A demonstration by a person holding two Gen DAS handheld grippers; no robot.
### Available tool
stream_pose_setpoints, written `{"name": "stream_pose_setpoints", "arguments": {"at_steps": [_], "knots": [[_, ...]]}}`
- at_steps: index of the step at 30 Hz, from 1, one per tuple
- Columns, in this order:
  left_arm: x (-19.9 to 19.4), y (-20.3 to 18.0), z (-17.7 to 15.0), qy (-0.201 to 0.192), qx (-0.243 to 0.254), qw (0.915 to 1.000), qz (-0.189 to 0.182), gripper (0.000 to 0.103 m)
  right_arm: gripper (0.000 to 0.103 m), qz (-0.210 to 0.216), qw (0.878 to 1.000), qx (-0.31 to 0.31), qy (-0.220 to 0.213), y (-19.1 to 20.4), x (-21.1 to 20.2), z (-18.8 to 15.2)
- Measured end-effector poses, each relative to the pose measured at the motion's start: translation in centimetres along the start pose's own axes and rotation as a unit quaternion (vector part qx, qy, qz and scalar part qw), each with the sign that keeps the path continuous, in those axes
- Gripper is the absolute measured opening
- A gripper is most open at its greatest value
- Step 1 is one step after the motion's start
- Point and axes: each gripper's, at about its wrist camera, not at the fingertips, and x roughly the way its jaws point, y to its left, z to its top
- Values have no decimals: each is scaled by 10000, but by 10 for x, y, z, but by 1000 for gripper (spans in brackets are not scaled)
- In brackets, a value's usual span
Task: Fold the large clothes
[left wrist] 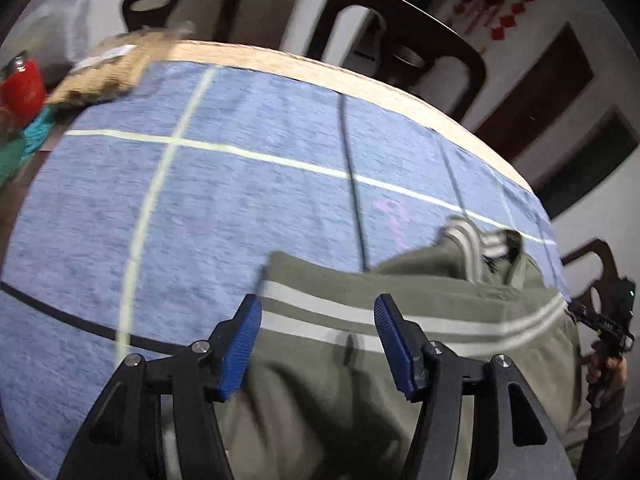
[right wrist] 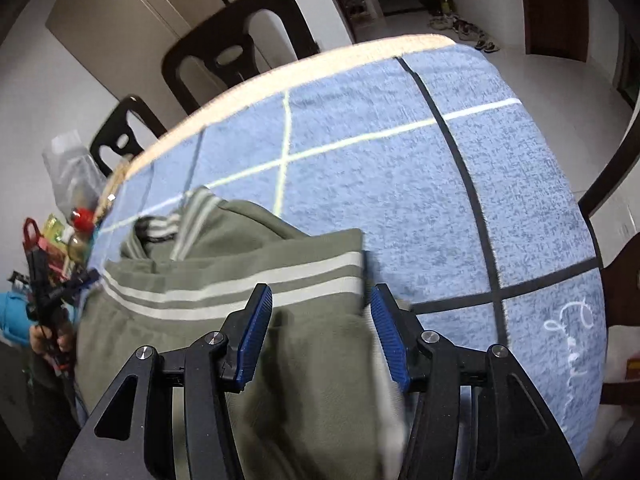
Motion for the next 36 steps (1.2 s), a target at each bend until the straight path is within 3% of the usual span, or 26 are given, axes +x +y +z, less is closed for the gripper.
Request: {"name": "stream_pose_setpoints", "arguments": {"at_steps": [3,6,11,13,15,16,18,21,26,33,36], "knots": [[7,7,-3,159,-258,9993,-206,60,55,384,9992,44,-115,2,-3,-1],[2,-2,-10,-27,52,9998,-201,60,55,488,9981,-288,-253,18,-7,-1],[13,1,-2,80,-159,9996,-227,61,54,74,9996,-210,169,16,20,5],[17,0,-1,112,-178,9997,-130,59,49,31,9997,-241,59,18,19,4],[10,-6,-3,-114,-27,9999,-10,45,20,48,9993,-301,-208,21,7,3],[2,-9,-5,-321,49,9994,-76,41,19,177,9988,-315,-325,22,0,2],[-9,-9,-6,-531,82,9982,-265,20,13,241,9977,-440,-461,24,-10,0],[-23,-9,-8,-714,176,9963,-456,14,12,295,9958,-544,-669,28,-25,-1],[-33,-19,-12,-869,489,9945,-332,11,12,-16,9943,-787,-718,36,-26,0],[-67,-11,2,-1547,139,9868,-464,9,10,377,9858,-616,-1513,41,-60,17],[-59,-3,13,-1598,12,9867,-300,7,10,205,9869,-561,-1499,40,-45,31]]}}
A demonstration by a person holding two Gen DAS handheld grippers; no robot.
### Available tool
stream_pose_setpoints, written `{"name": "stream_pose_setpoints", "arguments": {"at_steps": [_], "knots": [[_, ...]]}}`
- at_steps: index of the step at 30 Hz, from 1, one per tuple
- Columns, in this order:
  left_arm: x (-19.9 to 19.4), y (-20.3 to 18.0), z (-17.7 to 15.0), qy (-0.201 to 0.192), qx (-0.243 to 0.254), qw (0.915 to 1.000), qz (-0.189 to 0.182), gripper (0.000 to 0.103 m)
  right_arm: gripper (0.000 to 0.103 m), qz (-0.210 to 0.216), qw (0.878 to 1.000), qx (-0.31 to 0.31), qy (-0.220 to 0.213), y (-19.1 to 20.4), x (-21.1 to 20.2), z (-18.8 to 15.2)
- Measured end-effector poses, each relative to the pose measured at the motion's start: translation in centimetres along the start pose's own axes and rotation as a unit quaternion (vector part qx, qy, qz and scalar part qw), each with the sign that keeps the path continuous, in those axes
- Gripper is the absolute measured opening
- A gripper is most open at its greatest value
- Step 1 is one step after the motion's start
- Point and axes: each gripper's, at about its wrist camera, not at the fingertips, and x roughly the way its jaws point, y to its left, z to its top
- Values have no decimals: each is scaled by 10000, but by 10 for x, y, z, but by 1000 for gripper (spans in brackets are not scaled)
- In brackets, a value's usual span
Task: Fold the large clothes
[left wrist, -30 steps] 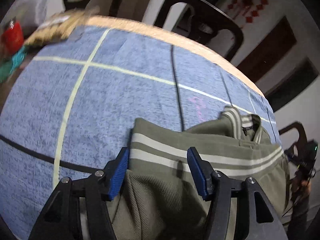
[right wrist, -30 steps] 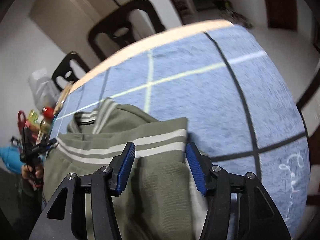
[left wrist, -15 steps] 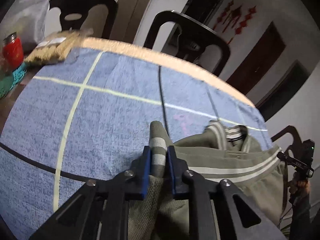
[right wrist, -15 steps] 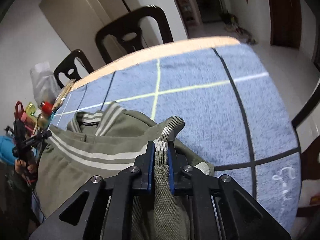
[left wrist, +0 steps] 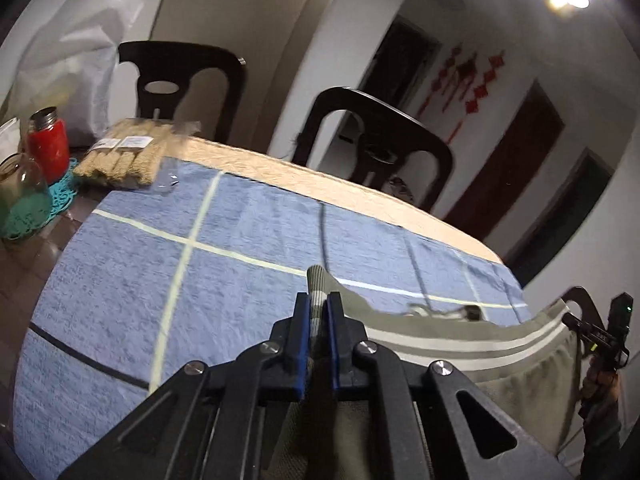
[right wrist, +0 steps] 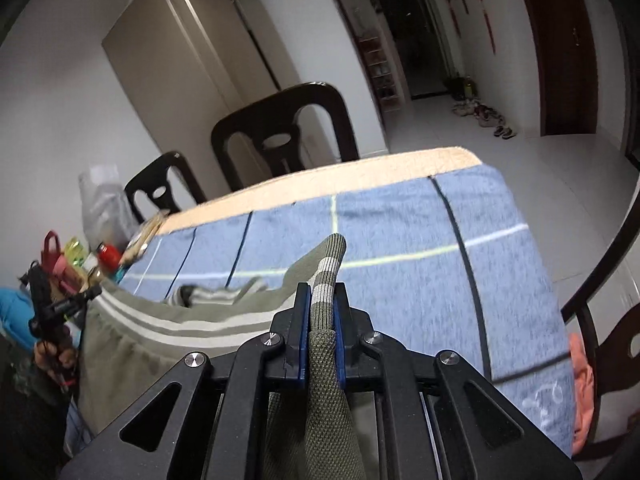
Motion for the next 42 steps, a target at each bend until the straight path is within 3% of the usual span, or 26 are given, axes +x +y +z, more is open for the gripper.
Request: {"name": "stream_pose_setpoints", "arguments": {"at_steps": [6,9,14,16,18,22,26,30,31,35,42], "knots": [[77,8,-25,884,180,9921,871,7,11,-723,9924,4,996,-16,78,-23],[76,4,-25,894,276,9910,961,8,17,-826,9918,-19,975,-15,72,-27],[28,5,-15,536,264,9953,768,11,20,-636,9968,-380,304,12,-3,-23],[-1,4,-15,372,269,9965,694,16,27,-453,9975,-531,88,28,-38,-30],[-32,-2,-21,202,379,9973,603,26,34,-287,9969,-739,7,50,-70,-49],[-79,-32,-63,116,818,9959,363,37,36,12,9946,-1037,101,104,-98,-105],[-93,-75,-120,402,1179,9921,-112,38,36,327,9883,-1453,328,161,-85,-162],[-81,-102,-151,645,1315,9887,-314,38,34,192,9843,-1642,611,188,-37,-188],[-74,-104,-156,720,1302,9885,-278,38,34,-55,9829,-1679,760,189,-19,-194],[-49,-106,-170,1025,1384,9849,187,39,33,-258,9816,-1739,748,189,5,-196],[-42,-101,-174,996,1235,9870,250,49,34,-295,9814,-1730,771,187,9,-195]]}}
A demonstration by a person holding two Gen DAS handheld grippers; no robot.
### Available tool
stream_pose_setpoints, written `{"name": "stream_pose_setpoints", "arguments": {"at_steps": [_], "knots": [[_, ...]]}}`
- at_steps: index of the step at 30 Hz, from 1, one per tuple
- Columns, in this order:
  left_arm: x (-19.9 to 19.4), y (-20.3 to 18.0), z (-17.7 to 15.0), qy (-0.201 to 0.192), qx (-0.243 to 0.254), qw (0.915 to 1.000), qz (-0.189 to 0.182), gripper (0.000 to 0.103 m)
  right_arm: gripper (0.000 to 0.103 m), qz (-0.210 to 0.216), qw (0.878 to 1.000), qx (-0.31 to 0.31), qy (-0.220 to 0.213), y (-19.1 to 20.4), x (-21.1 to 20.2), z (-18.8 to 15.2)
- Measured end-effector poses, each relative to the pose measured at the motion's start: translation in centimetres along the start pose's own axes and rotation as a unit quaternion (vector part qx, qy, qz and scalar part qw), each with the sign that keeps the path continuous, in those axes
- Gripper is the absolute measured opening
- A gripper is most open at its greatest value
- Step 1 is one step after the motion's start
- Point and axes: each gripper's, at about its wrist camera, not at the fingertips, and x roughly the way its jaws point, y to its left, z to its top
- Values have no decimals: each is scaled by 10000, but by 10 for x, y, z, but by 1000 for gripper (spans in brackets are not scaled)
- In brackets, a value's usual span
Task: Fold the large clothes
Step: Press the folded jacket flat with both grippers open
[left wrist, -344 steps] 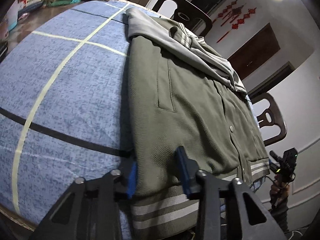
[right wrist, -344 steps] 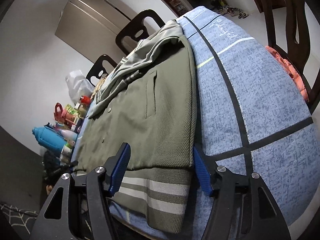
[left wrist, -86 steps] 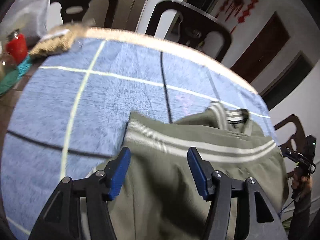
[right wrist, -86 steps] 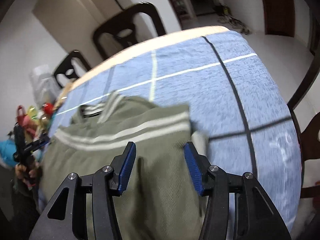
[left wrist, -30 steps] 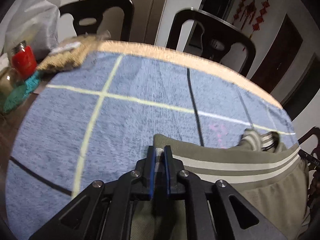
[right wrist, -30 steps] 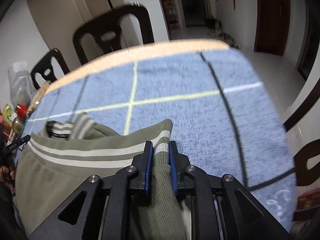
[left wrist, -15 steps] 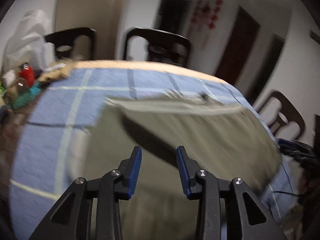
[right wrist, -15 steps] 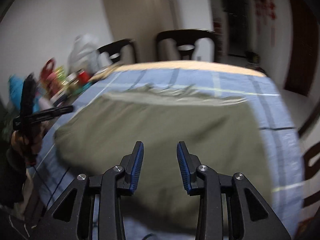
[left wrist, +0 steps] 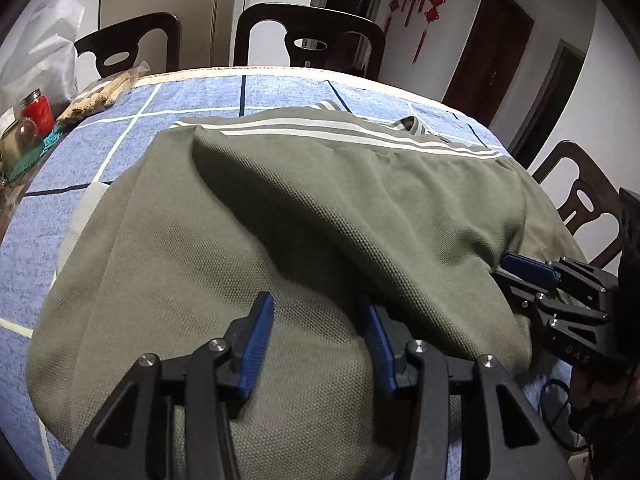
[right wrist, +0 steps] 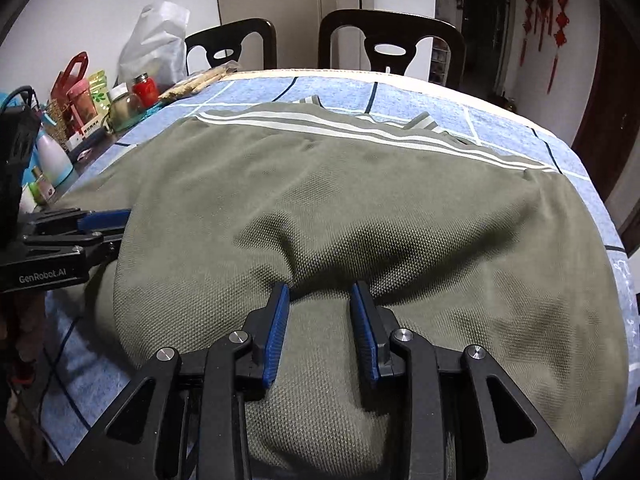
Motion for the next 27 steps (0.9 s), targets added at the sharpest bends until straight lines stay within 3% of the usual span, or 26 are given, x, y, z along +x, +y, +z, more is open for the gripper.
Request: {"name": "stream_pose_setpoints", "arguments": {"at_steps": [11,21,25,27], "knots": [[-22,-3,-6,-76,117,9988,473,51,34,92,9999,101,-93,4,-24,0],[-54,26,-11,-397,-129,9934,1070,55,34,84,9996,98,-266,8,-41,-8],[-43,47,-18,-169,-370,9931,1100,55,34,-91,9997,186,-114,1,-28,-11],[-38,56,-23,-144,-530,9942,926,55,34,-23,9996,266,-94,-4,-22,-13]]}}
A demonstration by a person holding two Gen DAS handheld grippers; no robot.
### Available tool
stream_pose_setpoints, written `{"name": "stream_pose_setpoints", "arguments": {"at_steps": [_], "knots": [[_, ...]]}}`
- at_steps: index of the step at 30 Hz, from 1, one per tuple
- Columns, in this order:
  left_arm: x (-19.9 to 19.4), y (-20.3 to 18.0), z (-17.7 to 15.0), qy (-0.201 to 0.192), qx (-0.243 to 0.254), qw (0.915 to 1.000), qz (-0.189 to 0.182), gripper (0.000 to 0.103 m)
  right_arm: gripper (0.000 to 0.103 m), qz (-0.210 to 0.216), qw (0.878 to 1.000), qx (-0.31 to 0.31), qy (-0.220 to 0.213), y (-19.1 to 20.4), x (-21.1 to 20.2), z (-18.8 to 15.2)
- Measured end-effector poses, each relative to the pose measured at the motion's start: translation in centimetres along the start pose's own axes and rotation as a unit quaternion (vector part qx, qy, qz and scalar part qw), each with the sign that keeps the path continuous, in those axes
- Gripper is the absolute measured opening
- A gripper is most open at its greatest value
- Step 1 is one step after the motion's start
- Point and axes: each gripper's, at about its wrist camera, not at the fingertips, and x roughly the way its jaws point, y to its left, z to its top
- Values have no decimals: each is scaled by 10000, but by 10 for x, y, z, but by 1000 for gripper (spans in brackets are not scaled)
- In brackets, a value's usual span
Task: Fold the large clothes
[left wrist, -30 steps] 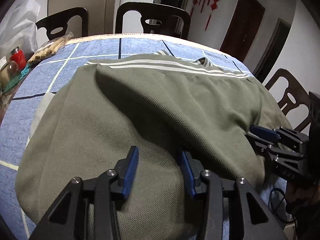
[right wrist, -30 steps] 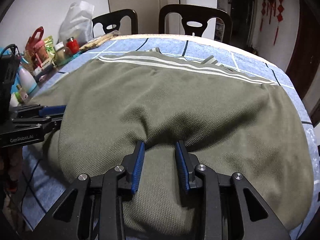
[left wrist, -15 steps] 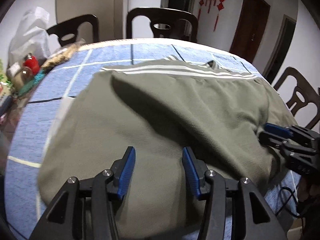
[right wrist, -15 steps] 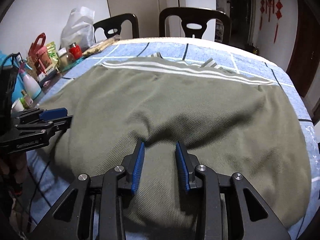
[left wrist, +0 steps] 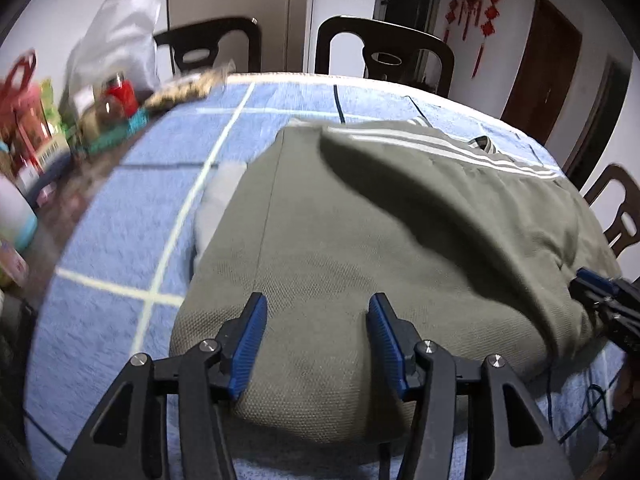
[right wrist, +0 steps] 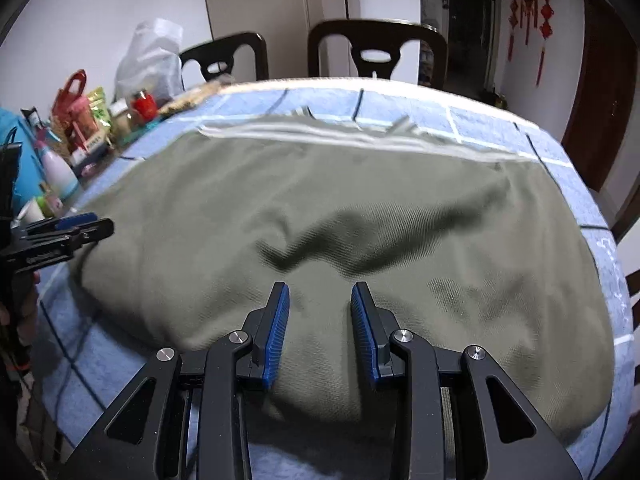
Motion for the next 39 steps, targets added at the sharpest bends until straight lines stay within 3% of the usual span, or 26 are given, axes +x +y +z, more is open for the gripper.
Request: {"name": "stream_pose_setpoints", "arguments": {"at_steps": [4,6,11,16,21,24,29,31,32,35,39], "knots": [[-17,13,-7,-202,-316,9986,-385,55,34,35,10000,64,-14,-1,-3,1],[-28,24,-13,-287,-582,9961,-596,61,34,67,9999,55,-62,-2,-4,-2],[-39,46,-31,-261,-1177,9894,-804,67,34,130,9998,101,-99,-4,-4,-3],[-31,60,-37,-98,-1671,9832,-731,71,34,134,9998,78,-95,-4,-4,-3],[-19,73,-52,175,-2248,9672,-1171,74,34,181,9997,113,-128,-6,-3,-4],[-9,77,-50,72,-2505,9592,-1311,75,34,178,9997,106,-105,-6,-3,-2],[7,66,-35,-60,-2500,9607,-1208,76,34,222,9995,177,-135,-7,-4,-2],[11,59,-30,-100,-2363,9660,-1043,68,34,239,9994,197,-139,-7,-5,-3],[14,60,-27,-42,-2332,9669,-1032,54,34,248,9994,206,-143,-8,-5,-4],[20,63,-23,88,-2377,9638,-1202,32,34,302,9990,305,-158,-10,-10,-5],[5,55,-10,-80,-2057,9690,-1364,25,34,326,9984,410,-196,-17,-23,-9]]}}
